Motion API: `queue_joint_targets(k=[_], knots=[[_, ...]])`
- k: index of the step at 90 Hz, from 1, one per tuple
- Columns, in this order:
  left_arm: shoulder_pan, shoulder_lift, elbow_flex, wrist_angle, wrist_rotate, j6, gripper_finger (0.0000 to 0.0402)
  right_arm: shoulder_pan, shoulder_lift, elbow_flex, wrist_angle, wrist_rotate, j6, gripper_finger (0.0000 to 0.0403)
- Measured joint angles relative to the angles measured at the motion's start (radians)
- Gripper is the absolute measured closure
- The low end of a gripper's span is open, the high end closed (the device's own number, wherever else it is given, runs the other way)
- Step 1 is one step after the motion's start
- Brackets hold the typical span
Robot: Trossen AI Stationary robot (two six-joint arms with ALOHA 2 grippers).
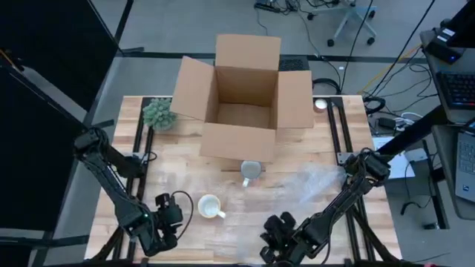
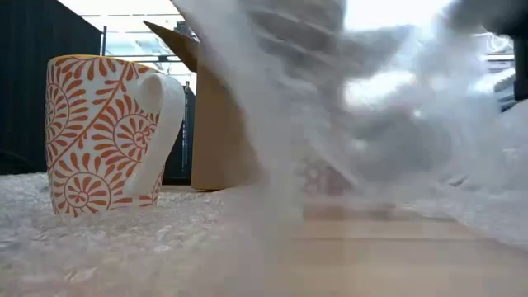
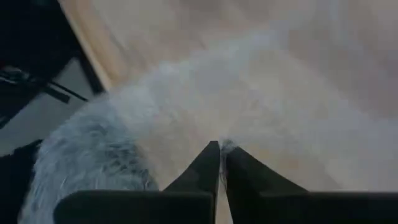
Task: Wrap mug
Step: Wrap the orange mug with bubble wrap
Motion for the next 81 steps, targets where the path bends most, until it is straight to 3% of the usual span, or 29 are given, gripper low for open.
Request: queue_joint_targets(k=[21, 43, 81], knots=[[0.000, 0.000, 0.000, -0.001, 0.000, 0.001, 0.0258, -0.107, 0.000, 0.142, 0.024, 0.090, -0.358, 0.0402], [0.000, -0.030, 0.025, -0.031, 0.000, 0.002, 0.0258, -0.227, 0.006, 0.161, 0.282, 0.034, -0.741, 0.0402], [0.000, -0.151, 0.156, -0.263, -0.070, 0.072, 0.0258, -0.376, 0.146, 0.160, 0.492, -0.145, -0.914, 0.0403]])
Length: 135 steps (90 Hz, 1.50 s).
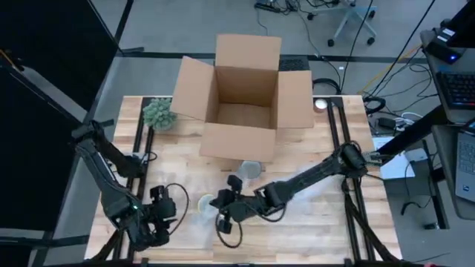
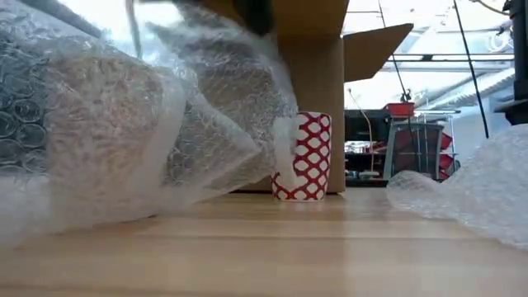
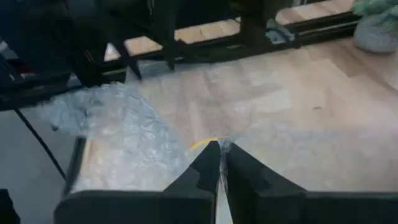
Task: Wrap mug
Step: Wrap the orange mug with bubble wrap
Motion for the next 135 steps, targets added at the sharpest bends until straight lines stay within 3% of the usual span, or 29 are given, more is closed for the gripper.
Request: queue_joint_targets(k=[9, 24, 50, 76, 86, 100, 135], knots=[[0.000, -0.042, 0.013, -0.039, -0.109, 0.002, 0.0258, -0.023, 0.041, 0.000, 0.068, -0.061, -0.012, 0.0403], [0.017, -0.060, 0.015, -0.003, -0.242, 0.063, 0.0258, -0.040, 0.087, -0.002, 0.086, -0.064, -0.030, 0.0403], [0.151, 0.041, -0.019, 0.289, -0.241, 0.316, 0.0258, -0.039, 0.088, -0.001, 0.085, -0.063, -0.097, 0.0403], [0.226, 0.197, -0.020, 0.288, -0.155, 0.320, 0.0258, -0.037, 0.087, -0.001, 0.058, -0.065, -0.147, 0.0403], [0.232, 0.238, -0.020, 0.291, -0.133, 0.313, 0.0258, -0.037, 0.084, -0.001, 0.055, -0.117, -0.150, 0.0398], [0.232, 0.252, -0.020, 0.301, -0.132, 0.313, 0.0258, -0.037, 0.056, -0.001, 0.026, -0.142, -0.182, 0.0360], [0.232, 0.252, -0.020, 0.300, -0.126, 0.314, 0.0258, 0.010, -0.089, 0.002, -0.244, -0.174, -0.234, 0.0233]])
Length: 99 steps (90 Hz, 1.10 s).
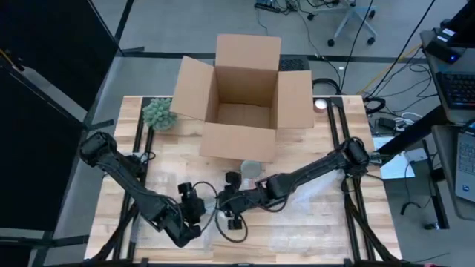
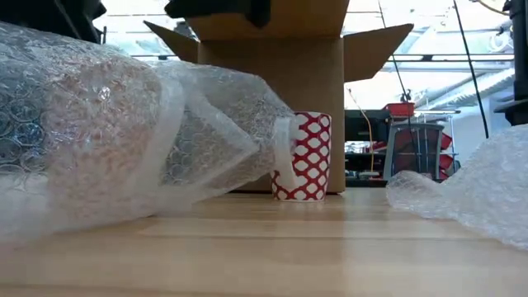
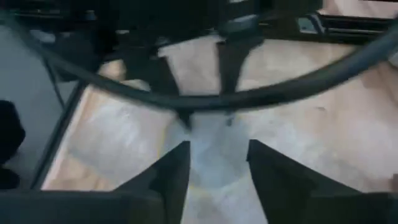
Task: Wrap mug
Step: Wrap the orange mug with bubble wrap
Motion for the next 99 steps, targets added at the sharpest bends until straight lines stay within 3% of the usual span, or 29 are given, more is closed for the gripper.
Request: queue_joint_targets(k=[18, 32, 55, 99], knots=[[0.000, 0.000, 0.000, 0.000, 0.000, 0.001, 0.0258, 0.051, 0.051, -0.001, 0.108, -0.011, -0.106, 0.0188], [0.000, 0.000, 0.000, 0.000, 0.000, 0.007, 0.0258, 0.042, 0.103, 0.035, 0.109, 0.087, -0.119, 0.0175], [-0.001, 0.000, 0.000, 0.000, 0.001, 0.006, 0.0258, 0.010, 0.200, 0.122, -0.011, 0.087, -0.122, 0.0184], [-0.013, -0.033, 0.063, -0.020, 0.016, 0.031, 0.0258, 0.001, 0.209, 0.125, -0.015, 0.087, -0.095, 0.0217]])
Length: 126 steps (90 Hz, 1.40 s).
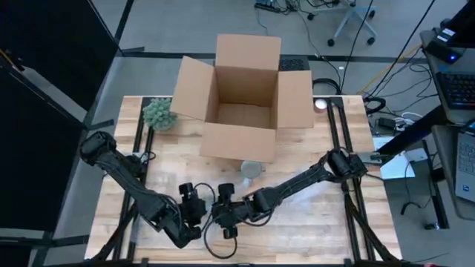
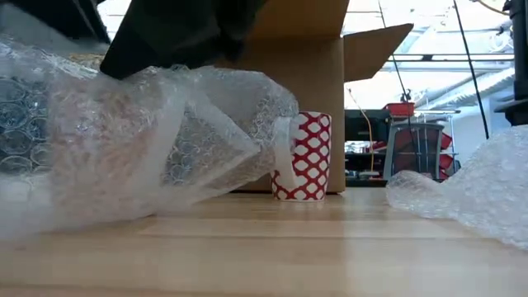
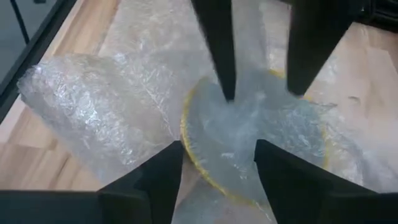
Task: Wrap mug
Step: Wrap the orange mug with bubble wrap
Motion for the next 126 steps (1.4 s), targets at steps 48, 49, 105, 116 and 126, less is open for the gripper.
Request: queue_joint_targets(k=[48, 49, 105, 116, 126], knots=[[0.133, -0.048, -0.097, 0.019, 0.120, -0.030, 0.0258, -0.001, 0.000, -0.001, -0.003, 0.004, -0.008, 0.0218], [0.133, -0.048, -0.101, 0.024, 0.120, -0.030, 0.0258, -0.001, 0.000, -0.001, -0.003, 0.004, -0.008, 0.0218], [0.150, -0.044, -0.208, 0.173, 0.146, -0.030, 0.0258, 0.022, -0.005, -0.001, -0.014, 0.038, -0.106, 0.0218], [0.150, -0.044, -0.208, 0.172, 0.148, -0.029, 0.0258, 0.036, -0.023, -0.002, -0.012, 0.036, -0.129, 0.0218], [0.150, -0.044, -0.208, 0.171, 0.148, -0.029, 0.0258, 0.036, -0.022, -0.002, -0.006, 0.029, -0.128, 0.0218]])
